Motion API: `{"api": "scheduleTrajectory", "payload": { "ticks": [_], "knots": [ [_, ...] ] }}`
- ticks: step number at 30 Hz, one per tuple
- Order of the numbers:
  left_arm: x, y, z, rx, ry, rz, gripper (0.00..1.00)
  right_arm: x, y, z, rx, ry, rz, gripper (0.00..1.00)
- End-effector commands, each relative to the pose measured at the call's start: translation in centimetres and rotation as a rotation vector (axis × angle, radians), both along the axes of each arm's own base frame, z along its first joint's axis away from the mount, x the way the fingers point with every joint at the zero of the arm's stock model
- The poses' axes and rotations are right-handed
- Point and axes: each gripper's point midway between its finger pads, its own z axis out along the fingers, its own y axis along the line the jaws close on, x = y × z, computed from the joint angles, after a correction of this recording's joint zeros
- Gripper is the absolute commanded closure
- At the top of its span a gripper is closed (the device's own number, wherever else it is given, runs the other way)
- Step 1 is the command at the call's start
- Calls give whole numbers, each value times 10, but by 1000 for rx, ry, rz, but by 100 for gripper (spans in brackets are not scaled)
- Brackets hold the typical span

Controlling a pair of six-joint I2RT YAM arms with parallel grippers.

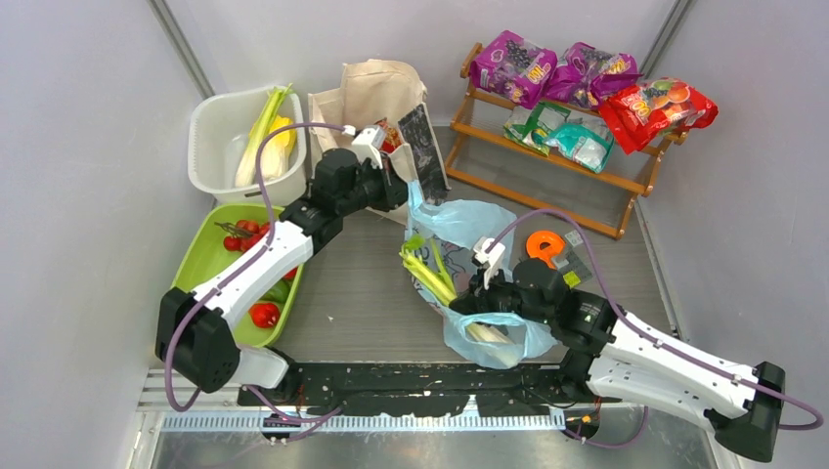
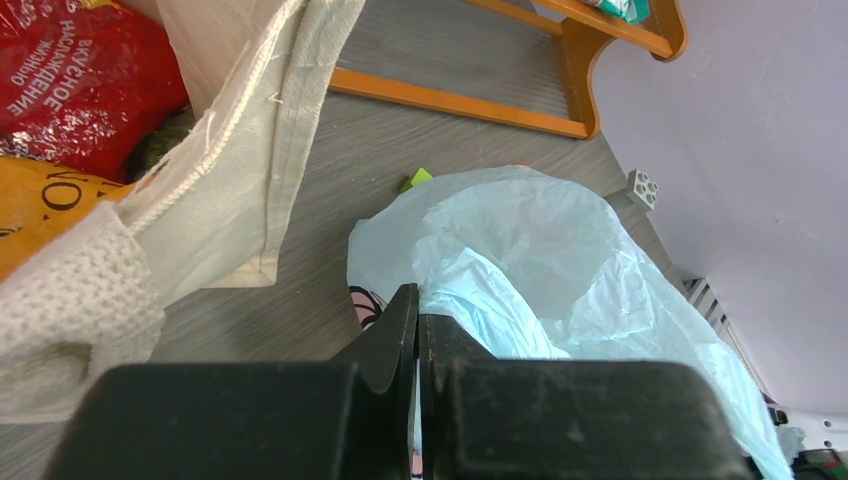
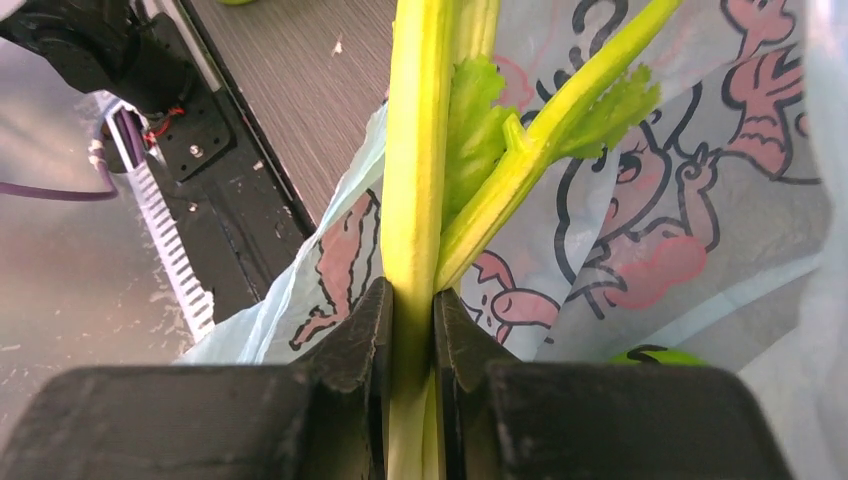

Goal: Untie the knot of the grocery bags and take out the mixed food
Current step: Pick up the fake vegetable from the takeout bag.

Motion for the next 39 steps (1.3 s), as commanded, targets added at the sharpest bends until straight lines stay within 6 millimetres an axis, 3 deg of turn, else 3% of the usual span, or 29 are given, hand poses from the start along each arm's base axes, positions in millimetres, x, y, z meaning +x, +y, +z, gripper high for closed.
{"api": "scheduleTrajectory", "payload": {
  "ticks": [1,7,15,18,20,21,24,25,32,39],
  "knots": [
    [10,-7,10,-19,-32,-16,100,-5,5,68,170,-95,32,95],
    [17,-9,-31,52,48,-9,100,-8,-6,131,311,-206,13,95],
    [17,-11,-43,73,61,-34,99,-14,-10,180,447,-295,31,95],
    [12,-12,-30,63,-4,-74,77,-10,-12,202,517,-349,9,95],
    [6,-9,-13,49,-83,-88,54,-2,-14,213,536,-397,-30,95],
    [2,-6,-3,40,-128,-91,37,4,-17,217,536,-411,-65,95],
    [-13,7,22,39,-240,-90,7,20,-20,237,566,-471,-147,95],
    [-20,13,33,38,-281,-85,3,25,-23,244,571,-485,-179,95],
    [-57,45,54,76,-379,-62,0,57,-11,263,541,-519,-286,95],
    [-120,39,110,-165,-462,-217,0,60,16,291,610,-528,-220,95]
  ]
}}
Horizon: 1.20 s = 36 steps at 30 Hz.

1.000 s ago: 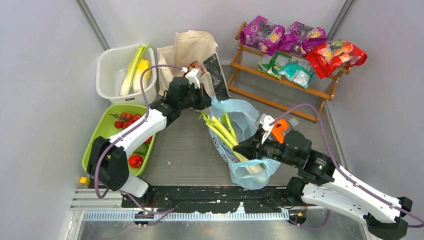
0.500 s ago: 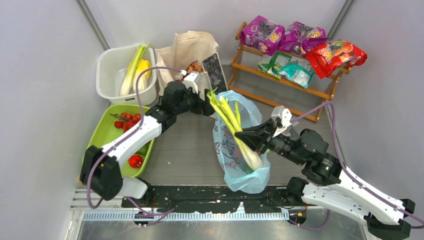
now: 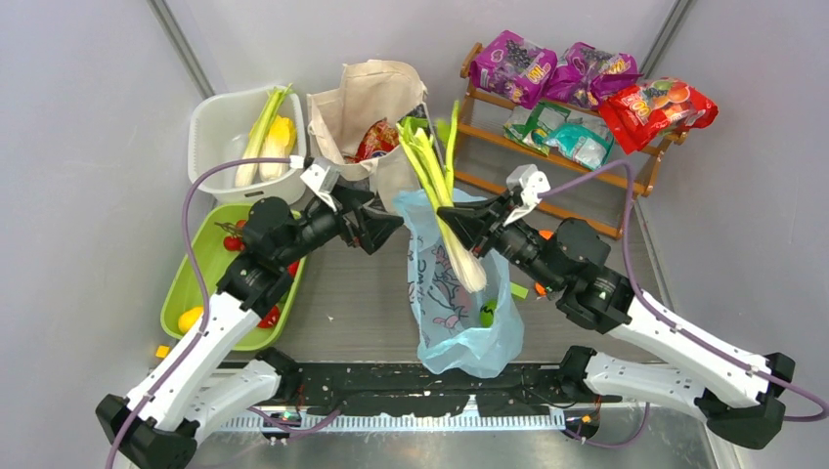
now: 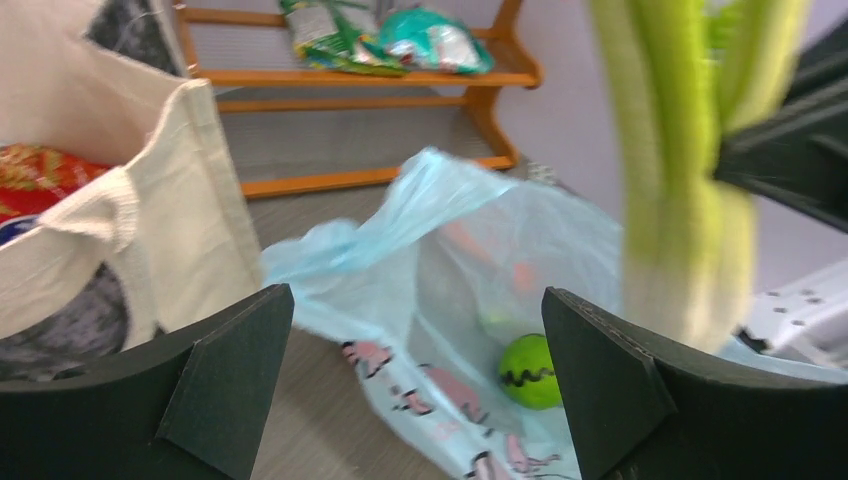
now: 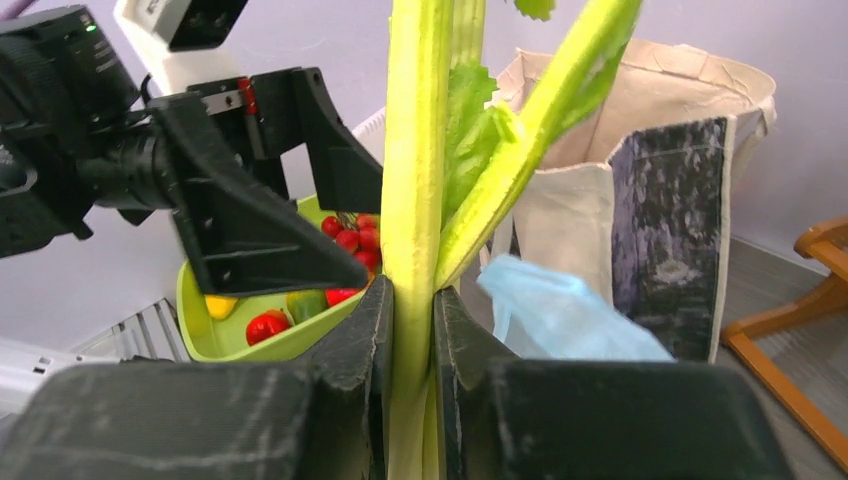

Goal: Untie the knot of the grocery bags and take out the mixed food
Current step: Pick up the fake vegetable from the takeout bag, then place the fake vegetable in the bin.

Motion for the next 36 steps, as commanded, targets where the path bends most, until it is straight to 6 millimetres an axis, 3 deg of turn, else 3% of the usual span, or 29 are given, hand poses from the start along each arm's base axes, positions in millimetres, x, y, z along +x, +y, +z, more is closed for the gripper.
{"api": "scheduleTrajectory", "payload": {
  "ticks": [1,6,14,26,36],
  "knots": [
    [-39,-14,38,-138,-34,-192,0,-7,6,71,161,-116,48,95],
    [-67,-29,60,-281,28,-367,0,-10,26,84,204,-108,117,95],
    [-79,-42,73,-346,47,-484,0,-17,50,97,251,-102,179,95],
    [-81,-55,78,-382,49,-524,0,-12,57,97,290,-66,177,95],
    [-75,-61,80,-423,66,-534,59,-11,60,90,292,-38,177,95]
  ]
}}
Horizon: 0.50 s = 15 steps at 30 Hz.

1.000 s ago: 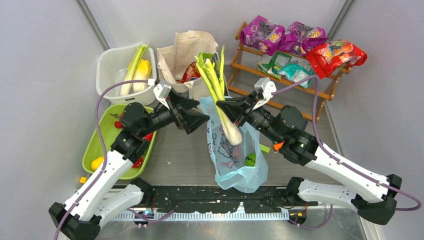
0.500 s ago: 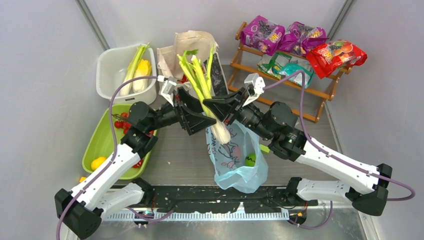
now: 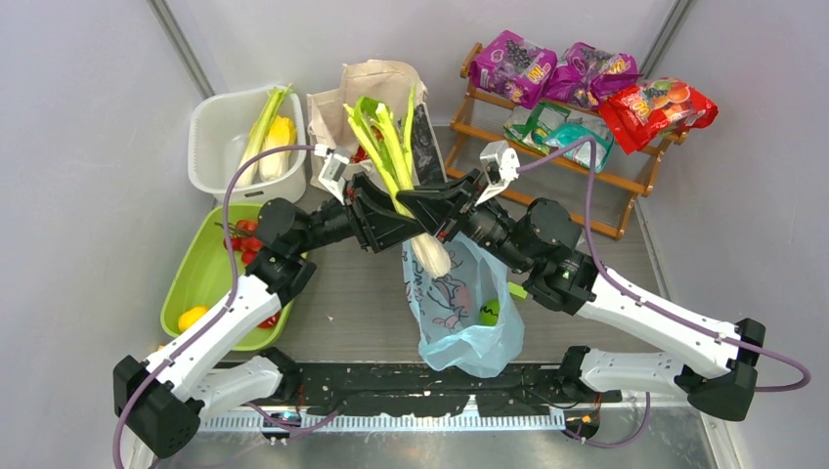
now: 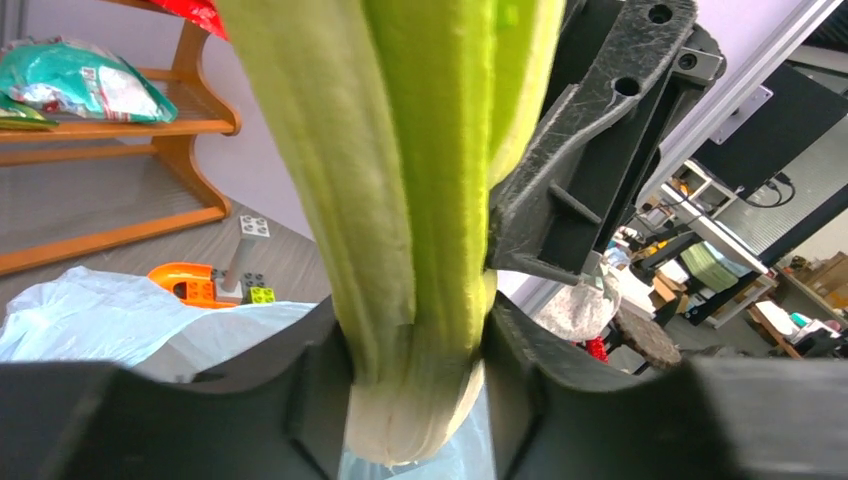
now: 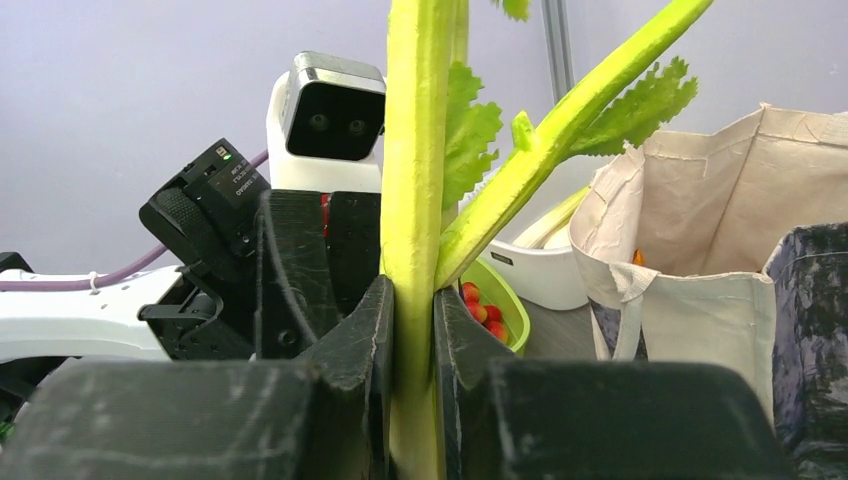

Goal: Untie the knot of the grocery bags and take out the mixed food
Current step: Place the fake vegetable in the bin.

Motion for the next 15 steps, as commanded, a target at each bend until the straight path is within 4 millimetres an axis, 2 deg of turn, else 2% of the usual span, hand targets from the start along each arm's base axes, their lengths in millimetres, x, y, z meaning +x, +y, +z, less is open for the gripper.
{"api": "scheduleTrajectory", "payload": {
  "ticks": [1,3,4,5,6,7,8,9,10,11,12,14,15],
  "knots": [
    [-2,0,19,-63,-47,-12,67,-7,-7,37,115,-34,8,95],
    [-2,0,19,-66,-48,-7,80,-6,-8,35,113,-22,1,95],
    [-1,1,18,-62,-46,0,88,-5,-8,33,106,-15,-2,90],
    [0,1,17,-55,-46,8,98,-4,-9,33,103,-14,-5,84],
    [1,1,14,-40,-43,16,100,-4,-9,31,96,-8,-10,70],
    [1,2,11,-21,-47,28,100,-4,-12,31,96,-8,-14,63],
    [3,3,7,0,-45,47,100,-4,-13,30,95,-5,-20,49],
    [8,5,2,22,-38,80,100,-4,-16,29,96,-6,-28,41],
    [12,8,-2,47,-39,110,100,-4,-18,29,96,-5,-33,27],
    [15,11,-6,74,-38,137,100,-3,-22,27,96,-4,-47,21],
    [19,15,-9,103,-42,166,100,-4,-26,28,98,-8,-56,10],
    [28,27,-17,165,-43,232,100,-2,-34,29,89,-11,-87,2],
    [34,33,-21,202,-47,269,100,1,-39,27,76,-10,-115,3]
  ]
}}
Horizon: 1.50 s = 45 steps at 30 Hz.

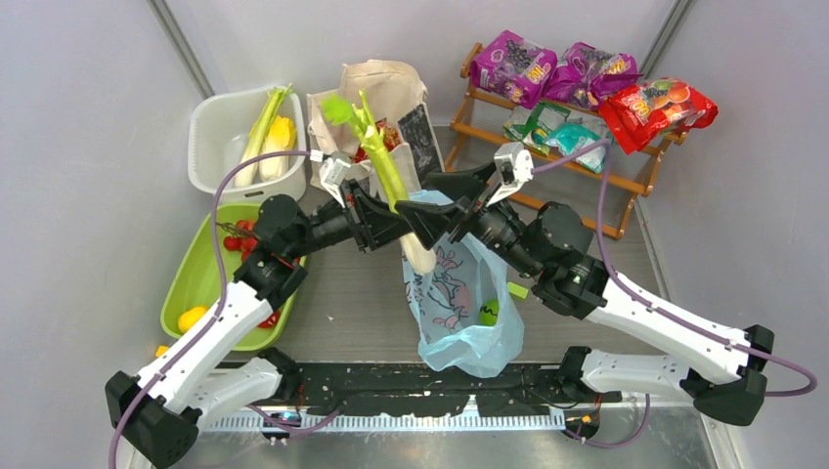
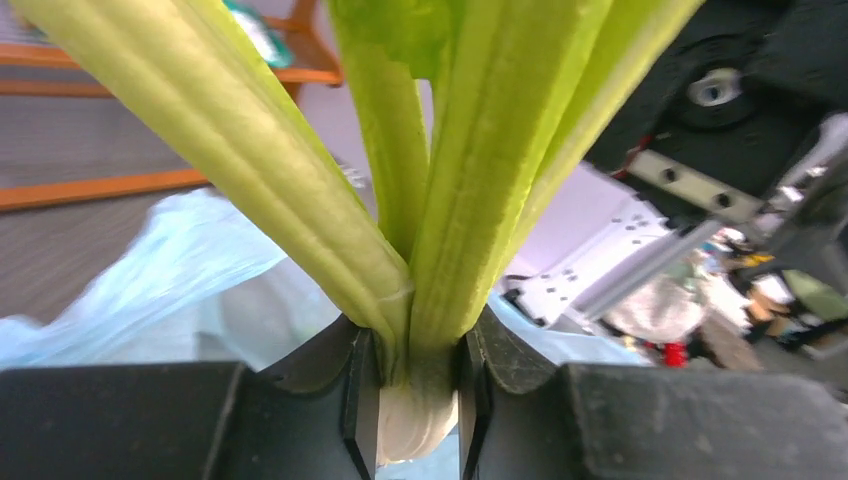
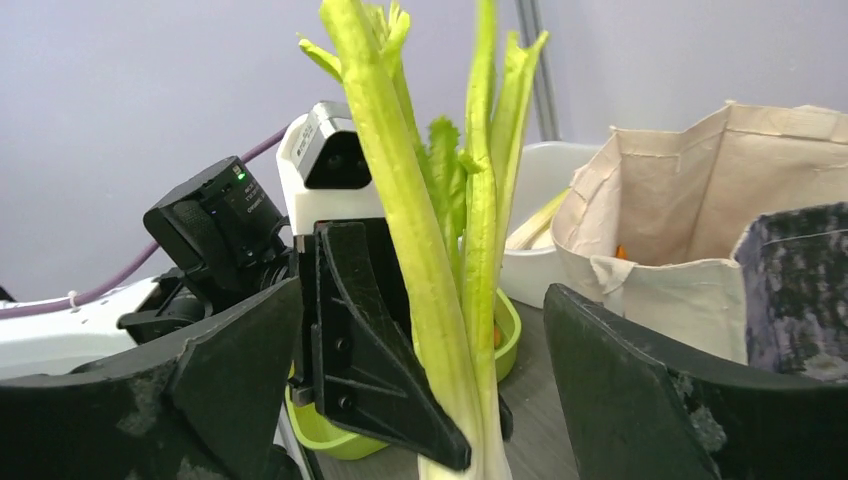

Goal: Untie the knot of the grocery bags and take out the mixed food
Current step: Place the fake vegetable in the bin.

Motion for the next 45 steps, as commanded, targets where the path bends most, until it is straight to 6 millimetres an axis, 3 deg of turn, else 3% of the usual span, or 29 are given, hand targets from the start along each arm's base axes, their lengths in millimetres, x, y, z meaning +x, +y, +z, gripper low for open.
{"api": "scheduleTrajectory", "payload": {
  "ticks": [1,5,9,12,17,22,27,36,40,45],
  "knots": [
    [23,33,0,145,-83,189,100,-3,-33,27,55,-40,-86,4],
    [55,80,-31,390,-75,382,100,2,-55,26,37,-49,-162,4],
    [97,151,-46,623,-47,625,100,5,-72,19,16,-48,-214,5],
    [130,212,-50,823,-59,831,100,6,-79,10,4,-37,-233,5],
    [181,299,-42,999,-31,1092,100,4,-87,-4,-22,-23,-240,5],
    [230,352,-38,1142,-92,1230,100,3,-93,-14,-36,-12,-249,4],
    [274,381,-33,1123,-170,1276,100,4,-93,-22,-51,5,-247,4],
    [338,401,-57,1160,-250,1171,100,13,-74,-49,-122,51,-222,4],
    [368,409,-72,1124,-211,1139,100,17,-66,-64,-158,83,-206,4],
    [394,425,-110,1146,-121,1135,100,22,-65,-82,-203,118,-226,5]
  ]
}}
